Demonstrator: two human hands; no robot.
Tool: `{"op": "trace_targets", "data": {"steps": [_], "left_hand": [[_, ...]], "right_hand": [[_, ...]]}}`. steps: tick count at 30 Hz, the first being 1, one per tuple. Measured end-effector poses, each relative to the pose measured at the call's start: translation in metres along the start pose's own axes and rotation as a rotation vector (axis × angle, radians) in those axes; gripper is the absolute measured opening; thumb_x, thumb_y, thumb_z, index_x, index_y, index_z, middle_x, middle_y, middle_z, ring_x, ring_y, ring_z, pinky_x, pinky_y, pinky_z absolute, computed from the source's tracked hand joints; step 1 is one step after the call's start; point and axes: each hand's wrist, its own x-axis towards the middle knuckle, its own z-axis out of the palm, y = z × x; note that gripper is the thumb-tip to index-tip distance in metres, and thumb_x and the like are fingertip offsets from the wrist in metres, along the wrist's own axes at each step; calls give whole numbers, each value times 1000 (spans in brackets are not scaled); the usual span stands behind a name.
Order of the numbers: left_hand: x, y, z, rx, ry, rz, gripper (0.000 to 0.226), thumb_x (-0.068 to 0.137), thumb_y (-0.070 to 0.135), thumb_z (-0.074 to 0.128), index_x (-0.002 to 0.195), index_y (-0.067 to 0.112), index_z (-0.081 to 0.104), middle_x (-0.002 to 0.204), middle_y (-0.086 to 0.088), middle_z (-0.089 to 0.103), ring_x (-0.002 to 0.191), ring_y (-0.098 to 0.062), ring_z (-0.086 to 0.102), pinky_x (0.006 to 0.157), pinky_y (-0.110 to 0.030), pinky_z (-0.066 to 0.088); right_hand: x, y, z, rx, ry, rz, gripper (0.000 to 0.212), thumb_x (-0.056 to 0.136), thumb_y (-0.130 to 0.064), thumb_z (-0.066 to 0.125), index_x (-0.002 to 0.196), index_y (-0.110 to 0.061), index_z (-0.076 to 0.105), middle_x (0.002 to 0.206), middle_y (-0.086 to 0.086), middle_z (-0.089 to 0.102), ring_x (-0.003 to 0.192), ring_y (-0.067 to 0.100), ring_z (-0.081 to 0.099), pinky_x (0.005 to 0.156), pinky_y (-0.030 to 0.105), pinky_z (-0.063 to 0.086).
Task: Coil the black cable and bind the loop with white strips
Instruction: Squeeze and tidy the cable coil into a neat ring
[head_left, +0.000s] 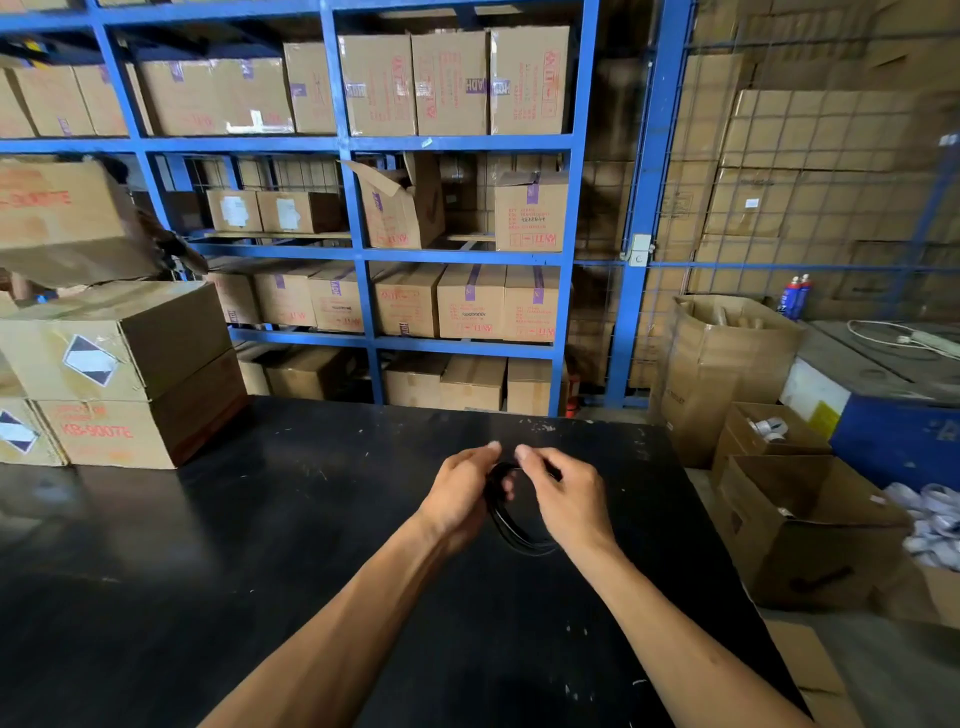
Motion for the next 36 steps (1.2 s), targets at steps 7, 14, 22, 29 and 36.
{"op": "trace_targets", "data": {"steps": [7,14,22,29,36], "left_hand": [[-2,-12,-7,-314,-25,-119,45,83,20,48,121,-2,60,106,-20,67,96,-33,63,100,-51,44],[-1,-29,2,-354,191,-57,43,88,-20,38,126,-1,46,126,-32,57,119,-45,60,107,-58,44],[10,-20,4,-502,249,53,23,91,-15,54,114,-11,56,106,-28,70,101,-32,71,88,-36,59],[11,-14,-4,-43,158,32,18,81,0,75,99,1,75,91,-21,77,77,-26,75,62,-27,58],[11,-5,-10,59,81,-34,15,82,-8,68,93,-1,76,77,-12,73,56,-13,62,51,-20,44]], "right_hand": [[14,4,-7,524,213,376,26,90,-41,76,69,-26,77,47,-10,44,38,6,36,37,24,28],[16,0,-8,710,330,497,18,89,-29,79,77,-16,73,49,-9,49,38,2,39,37,18,32],[12,-1,-4,705,234,475,17,86,-23,82,69,-22,81,52,-6,46,40,5,36,36,20,28],[4,-2,2,538,118,399,11,87,-27,79,77,-23,82,50,-9,48,39,5,36,38,23,26],[4,9,-4,248,-33,296,11,76,-41,76,78,-31,80,61,-7,70,47,6,55,43,23,43]]}}
